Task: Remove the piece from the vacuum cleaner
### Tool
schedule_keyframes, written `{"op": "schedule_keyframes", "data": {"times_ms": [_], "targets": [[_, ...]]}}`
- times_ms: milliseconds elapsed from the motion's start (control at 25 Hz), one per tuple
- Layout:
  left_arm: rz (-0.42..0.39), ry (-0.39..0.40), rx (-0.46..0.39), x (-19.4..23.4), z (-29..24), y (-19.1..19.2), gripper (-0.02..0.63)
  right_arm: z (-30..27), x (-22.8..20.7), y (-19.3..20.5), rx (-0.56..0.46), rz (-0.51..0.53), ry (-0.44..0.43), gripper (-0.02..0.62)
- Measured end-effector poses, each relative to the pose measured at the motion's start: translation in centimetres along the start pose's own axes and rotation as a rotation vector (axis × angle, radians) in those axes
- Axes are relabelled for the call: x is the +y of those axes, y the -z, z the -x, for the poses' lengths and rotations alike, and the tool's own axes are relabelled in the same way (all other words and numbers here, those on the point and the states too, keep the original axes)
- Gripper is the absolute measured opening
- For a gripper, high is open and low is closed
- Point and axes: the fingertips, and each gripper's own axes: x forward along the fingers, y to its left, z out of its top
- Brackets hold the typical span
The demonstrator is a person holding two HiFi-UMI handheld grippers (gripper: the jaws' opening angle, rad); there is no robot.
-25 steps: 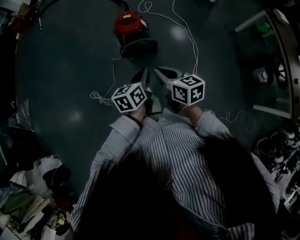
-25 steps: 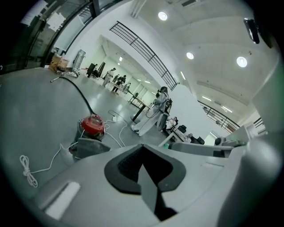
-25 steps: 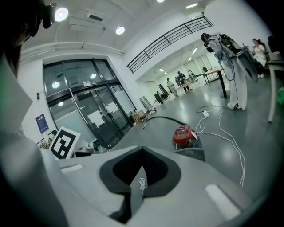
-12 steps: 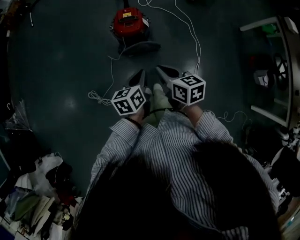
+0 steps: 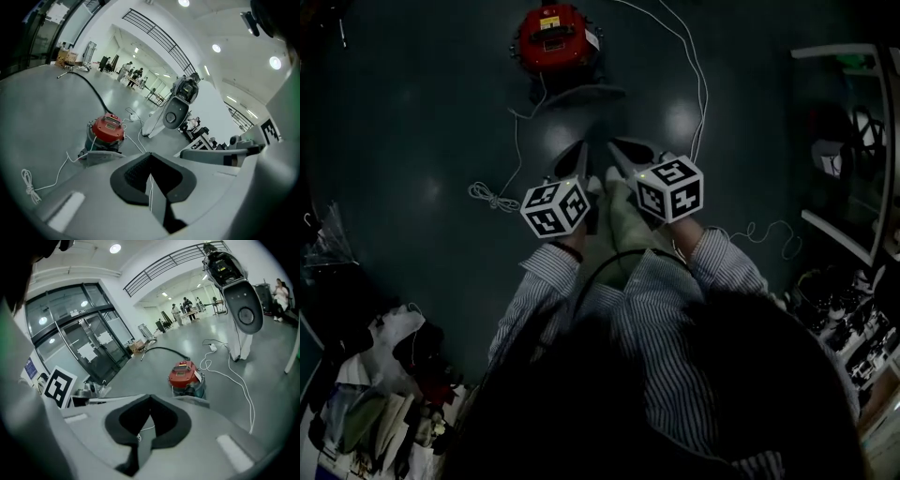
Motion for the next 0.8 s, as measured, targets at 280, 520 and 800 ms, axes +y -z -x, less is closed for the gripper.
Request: {"op": "schedule_keyframes", "data": {"times_ms": [280, 520, 800], "targets": [[-0.037, 0.022, 0.051, 5.7, -5.3, 3.8, 0.006, -7.6, -3.3, 1.8, -0.015, -0.005, -0.039, 0.002], [-0.033, -0.012, 0.064, 11.7, -10.0, 7.0, 0.006, -14.3, -7.3, 7.5, 0.050, -0.024, -0.030, 0.002], [-0.083, -0.031, 0.081, 17.7, -14.7, 8.1, 0.006, -19.3, -11.9, 10.6, 0.077, -0.059, 0.019, 0.002]]}}
